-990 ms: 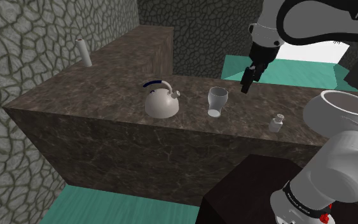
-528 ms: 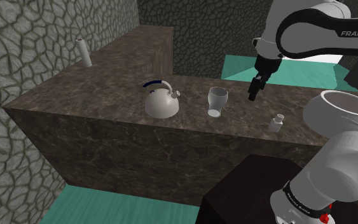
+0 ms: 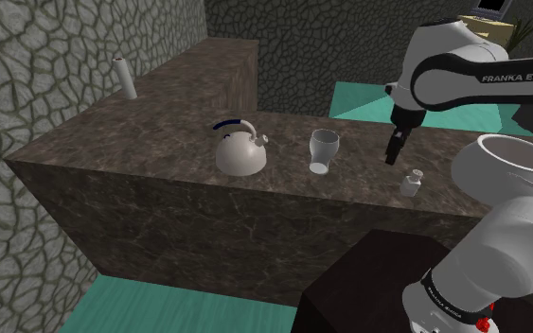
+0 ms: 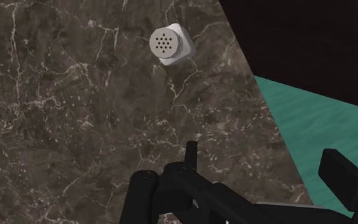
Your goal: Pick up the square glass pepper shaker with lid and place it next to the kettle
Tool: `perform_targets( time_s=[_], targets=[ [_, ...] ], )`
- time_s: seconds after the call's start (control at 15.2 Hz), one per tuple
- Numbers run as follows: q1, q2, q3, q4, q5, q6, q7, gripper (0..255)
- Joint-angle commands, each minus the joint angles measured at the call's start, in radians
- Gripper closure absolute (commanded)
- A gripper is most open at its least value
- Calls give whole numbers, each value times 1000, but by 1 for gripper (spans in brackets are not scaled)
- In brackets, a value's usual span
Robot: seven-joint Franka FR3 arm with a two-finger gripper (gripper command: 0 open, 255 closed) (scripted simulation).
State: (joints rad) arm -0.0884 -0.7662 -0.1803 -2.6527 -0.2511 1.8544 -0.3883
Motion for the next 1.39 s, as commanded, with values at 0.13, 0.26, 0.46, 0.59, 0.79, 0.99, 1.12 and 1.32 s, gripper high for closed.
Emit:
perform_targets(
  time_s=[0.13,0.26,0.46,0.59,0.79,0.99,1.12,1.32],
  targets=[
    [-40,61,-87,-48,-72,82,-92,0],
    [-59,100,-129,-61,-107,121,-136,0],
    [-87,172,-193,-71,-158,185,-201,0],
    [-96,200,-214,-71,-175,208,-222,0],
    [-102,223,-229,-97,-189,257,-220,0],
    [-108,250,-243,-121,-204,309,-217,0],
    [-111,266,-251,-132,-211,336,-215,0],
    [-111,266,-251,-132,-211,336,-215,0]
  ],
)
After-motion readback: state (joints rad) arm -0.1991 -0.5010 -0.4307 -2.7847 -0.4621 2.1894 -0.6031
